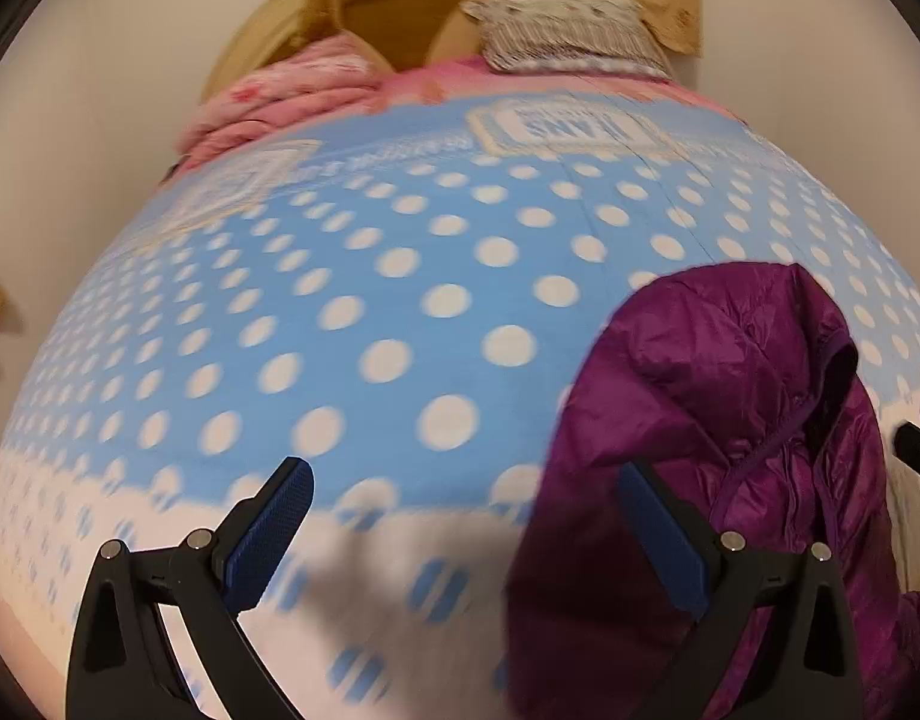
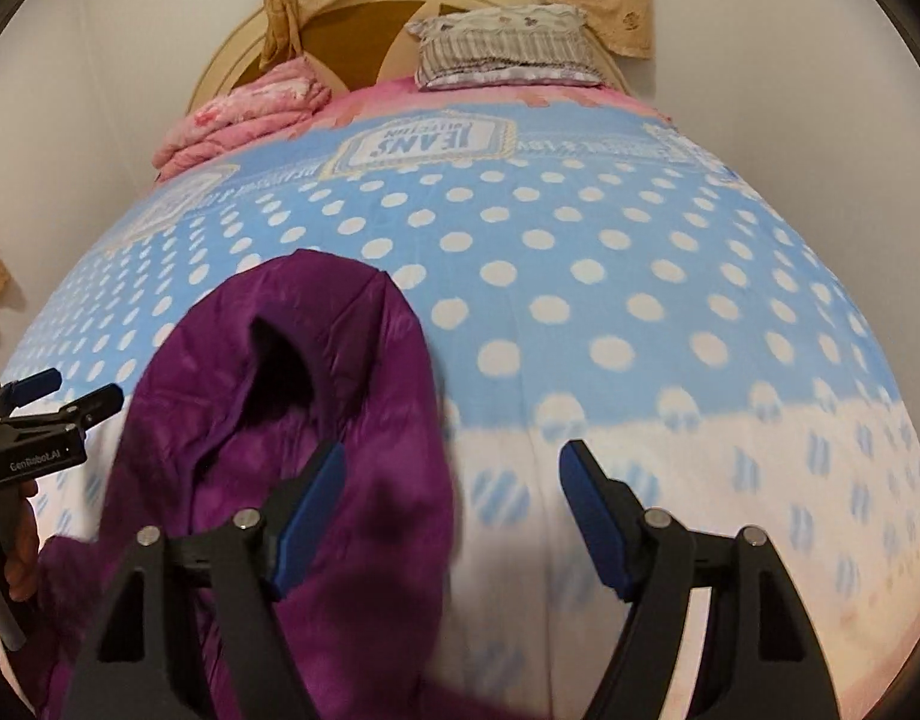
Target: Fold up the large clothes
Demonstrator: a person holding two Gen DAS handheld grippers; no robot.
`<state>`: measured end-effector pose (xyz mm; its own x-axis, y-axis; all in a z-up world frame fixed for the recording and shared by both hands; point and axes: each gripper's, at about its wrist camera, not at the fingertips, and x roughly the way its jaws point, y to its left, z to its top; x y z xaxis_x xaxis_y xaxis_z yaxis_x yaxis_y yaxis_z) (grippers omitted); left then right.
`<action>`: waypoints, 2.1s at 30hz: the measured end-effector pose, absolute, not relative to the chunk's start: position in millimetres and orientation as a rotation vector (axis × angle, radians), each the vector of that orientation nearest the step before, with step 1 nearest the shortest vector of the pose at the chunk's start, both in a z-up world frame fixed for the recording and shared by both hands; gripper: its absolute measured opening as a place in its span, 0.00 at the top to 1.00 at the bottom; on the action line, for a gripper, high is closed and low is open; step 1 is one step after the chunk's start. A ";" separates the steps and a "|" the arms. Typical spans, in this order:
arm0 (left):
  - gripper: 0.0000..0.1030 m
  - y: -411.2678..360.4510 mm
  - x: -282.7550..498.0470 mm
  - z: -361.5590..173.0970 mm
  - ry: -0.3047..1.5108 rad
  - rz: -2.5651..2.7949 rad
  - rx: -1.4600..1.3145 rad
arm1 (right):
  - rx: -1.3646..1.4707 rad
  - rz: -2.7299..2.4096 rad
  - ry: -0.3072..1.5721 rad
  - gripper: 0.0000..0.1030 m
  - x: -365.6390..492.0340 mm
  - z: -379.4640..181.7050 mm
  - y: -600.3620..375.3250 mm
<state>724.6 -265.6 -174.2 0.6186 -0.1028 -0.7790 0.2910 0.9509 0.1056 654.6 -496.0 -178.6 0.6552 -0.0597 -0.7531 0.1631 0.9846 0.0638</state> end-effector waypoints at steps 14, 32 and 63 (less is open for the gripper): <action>0.99 -286.4 709.5 -171.9 0.802 -0.361 0.266 | 0.010 -0.070 0.874 0.95 652.8 -189.2 -482.1; 0.99 -266.8 624.8 -107.3 0.623 -0.365 0.306 | 0.012 -0.038 0.782 0.59 578.5 -129.6 -457.9; 0.99 -230.1 572.9 -70.3 0.528 -0.439 0.214 | -0.074 -0.115 0.569 0.97 531.4 -91.8 -448.0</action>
